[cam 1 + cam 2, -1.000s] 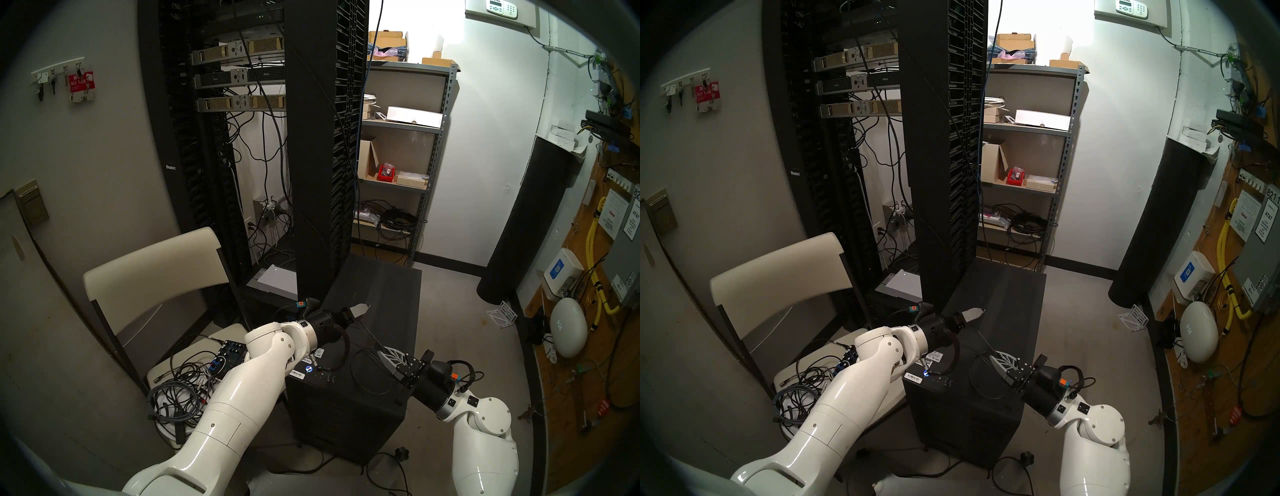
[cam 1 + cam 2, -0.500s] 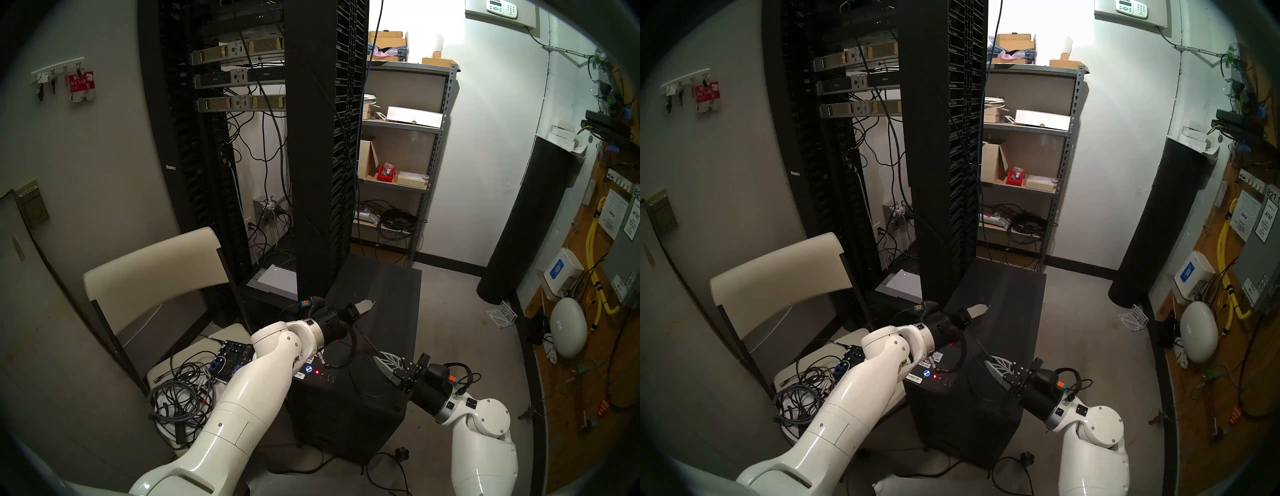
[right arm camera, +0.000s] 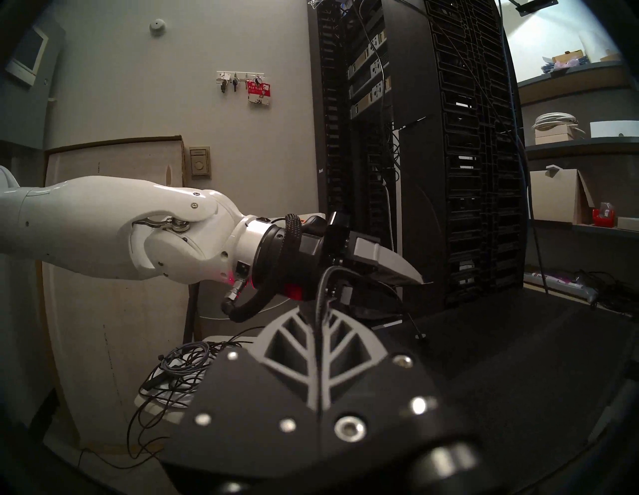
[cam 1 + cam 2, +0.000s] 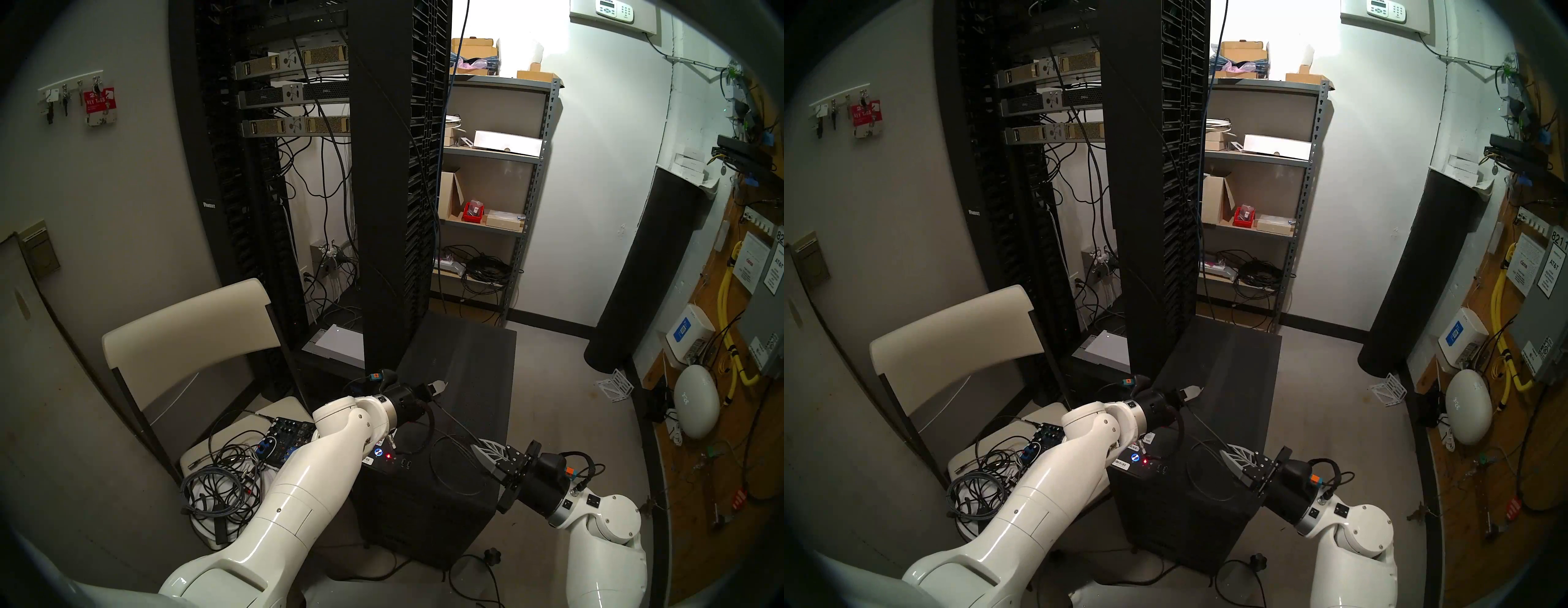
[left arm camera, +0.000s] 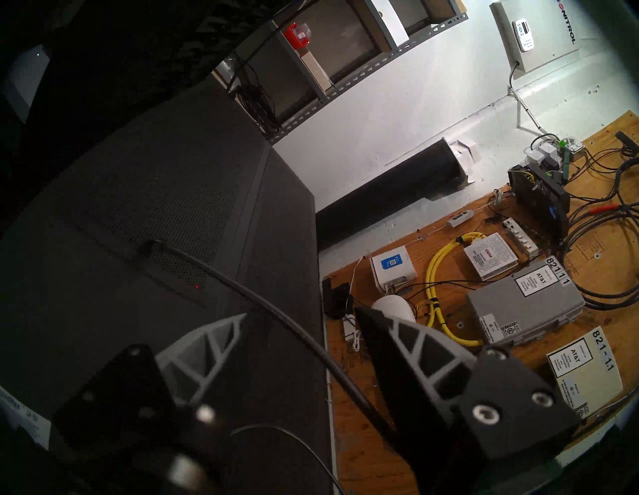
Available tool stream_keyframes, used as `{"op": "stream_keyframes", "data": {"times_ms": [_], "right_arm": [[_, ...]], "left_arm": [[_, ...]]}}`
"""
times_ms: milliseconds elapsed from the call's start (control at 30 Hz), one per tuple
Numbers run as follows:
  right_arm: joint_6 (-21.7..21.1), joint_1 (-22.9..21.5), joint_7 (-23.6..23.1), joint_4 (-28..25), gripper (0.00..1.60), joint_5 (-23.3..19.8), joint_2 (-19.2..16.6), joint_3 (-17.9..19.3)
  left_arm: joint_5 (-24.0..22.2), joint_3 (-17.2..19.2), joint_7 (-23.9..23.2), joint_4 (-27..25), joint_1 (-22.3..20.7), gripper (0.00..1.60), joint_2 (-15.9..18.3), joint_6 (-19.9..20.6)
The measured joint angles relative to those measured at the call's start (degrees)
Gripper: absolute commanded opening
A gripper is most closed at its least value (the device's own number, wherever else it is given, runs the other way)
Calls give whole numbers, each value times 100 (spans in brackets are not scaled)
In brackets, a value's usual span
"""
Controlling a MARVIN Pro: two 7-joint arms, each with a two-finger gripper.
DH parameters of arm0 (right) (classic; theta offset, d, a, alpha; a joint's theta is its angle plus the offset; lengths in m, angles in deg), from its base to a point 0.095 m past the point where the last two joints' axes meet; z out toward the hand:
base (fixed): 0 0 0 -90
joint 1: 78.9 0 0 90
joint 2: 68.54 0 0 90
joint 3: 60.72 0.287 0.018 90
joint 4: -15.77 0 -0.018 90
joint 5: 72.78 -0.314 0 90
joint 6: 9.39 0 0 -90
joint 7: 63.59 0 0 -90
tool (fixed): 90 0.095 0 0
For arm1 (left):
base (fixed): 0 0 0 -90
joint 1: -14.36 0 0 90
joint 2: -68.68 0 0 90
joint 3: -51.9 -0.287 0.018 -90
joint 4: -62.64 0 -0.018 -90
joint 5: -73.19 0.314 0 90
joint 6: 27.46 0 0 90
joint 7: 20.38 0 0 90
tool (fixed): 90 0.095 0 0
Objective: Insert the cable into the workstation's USB slot
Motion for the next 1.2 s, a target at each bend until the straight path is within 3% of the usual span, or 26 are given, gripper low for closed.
{"op": "stream_keyframes", "data": {"times_ms": [267, 300, 333, 367, 667, 700, 867, 900, 933, 1200], "right_arm": [[-103, 86, -68, -73, 0, 30, -36, 38], [-116, 100, -74, -81, 0, 36, -40, 47], [-137, 123, -79, -100, 0, 46, -46, 62], [-143, 129, -81, -107, 0, 49, -48, 67], [-166, 91, -51, -102, 0, 102, -52, 87], [-161, 60, -22, -78, 33, 115, -53, 83], [-153, -72, 79, 56, 82, 163, -58, 44], [-159, -98, 98, 84, 122, 168, -58, 37], [-176, -129, 121, 118, 136, 175, -59, 28], [-584, -330, 172, 282, 144, 124, -99, 11]], "left_arm": [[117, 22, -29, 142, -125, 46, 0, -105], [135, 29, -38, 147, -140, 38, 0, -117], [160, 38, -56, 152, -162, 7, 0, -133], [168, 39, -73, 155, -169, 0, 0, -141], [425, -159, -459, -79, -92, 0, 116, -410], [507, -210, -517, -167, -37, 0, 163, -504], [662, -263, -727, -478, 252, 0, 323, -884], [680, -262, -769, -530, 312, 0, 358, -953], [701, -255, -821, -593, 389, 0, 403, -1033], [846, -127, -1058, -901, 853, 0, 667, -1582]]}}
